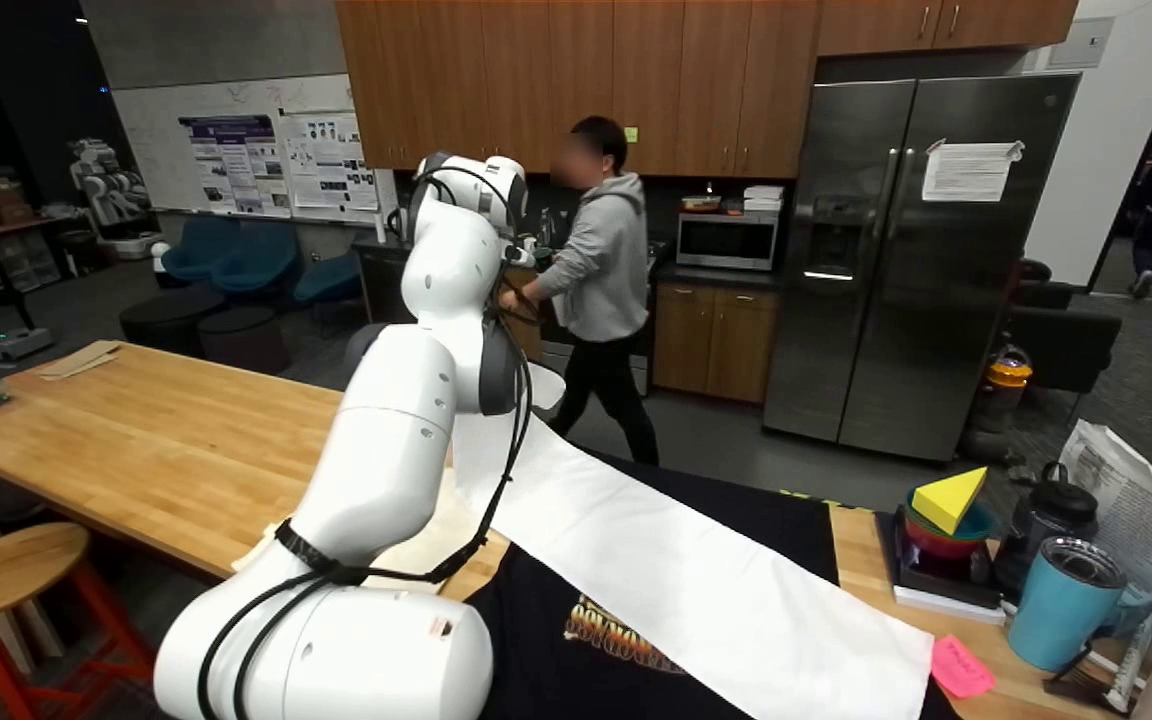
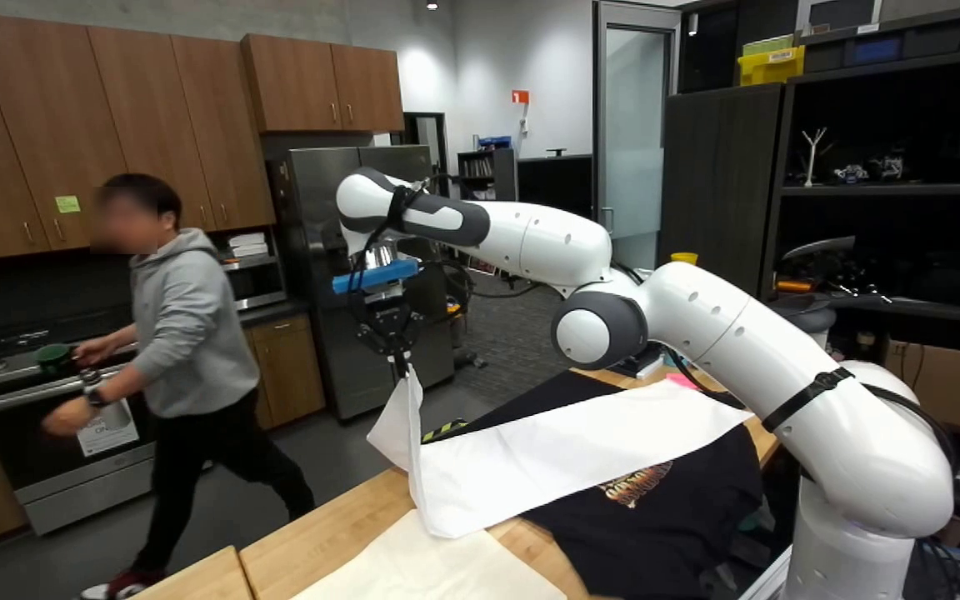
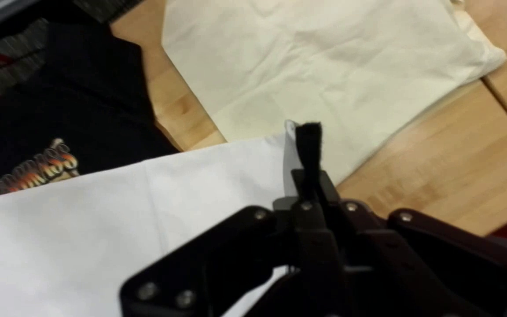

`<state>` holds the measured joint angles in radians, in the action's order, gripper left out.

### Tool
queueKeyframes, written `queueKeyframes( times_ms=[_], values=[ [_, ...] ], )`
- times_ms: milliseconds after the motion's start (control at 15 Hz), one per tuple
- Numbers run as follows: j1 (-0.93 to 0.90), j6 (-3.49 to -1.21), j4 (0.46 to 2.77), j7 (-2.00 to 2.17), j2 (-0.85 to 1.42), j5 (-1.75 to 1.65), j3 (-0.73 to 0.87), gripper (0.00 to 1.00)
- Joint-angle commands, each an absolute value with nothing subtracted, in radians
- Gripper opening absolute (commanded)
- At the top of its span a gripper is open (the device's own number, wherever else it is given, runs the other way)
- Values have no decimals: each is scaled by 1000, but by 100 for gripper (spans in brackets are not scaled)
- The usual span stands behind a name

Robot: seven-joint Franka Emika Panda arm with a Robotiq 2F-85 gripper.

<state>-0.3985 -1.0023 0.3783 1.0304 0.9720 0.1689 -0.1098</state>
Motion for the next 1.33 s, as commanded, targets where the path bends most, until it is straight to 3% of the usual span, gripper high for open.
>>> queueKeyframes(
  times_ms=[0, 533, 1267],
  values=[
    [-395, -849, 359, 1072, 981, 155, -98, 1],
    [-317, -742, 358, 1346, 1040, 290, -127, 1],
    [-239, -1140, 370, 1450, 1057, 206, -77, 1]
  ],
)
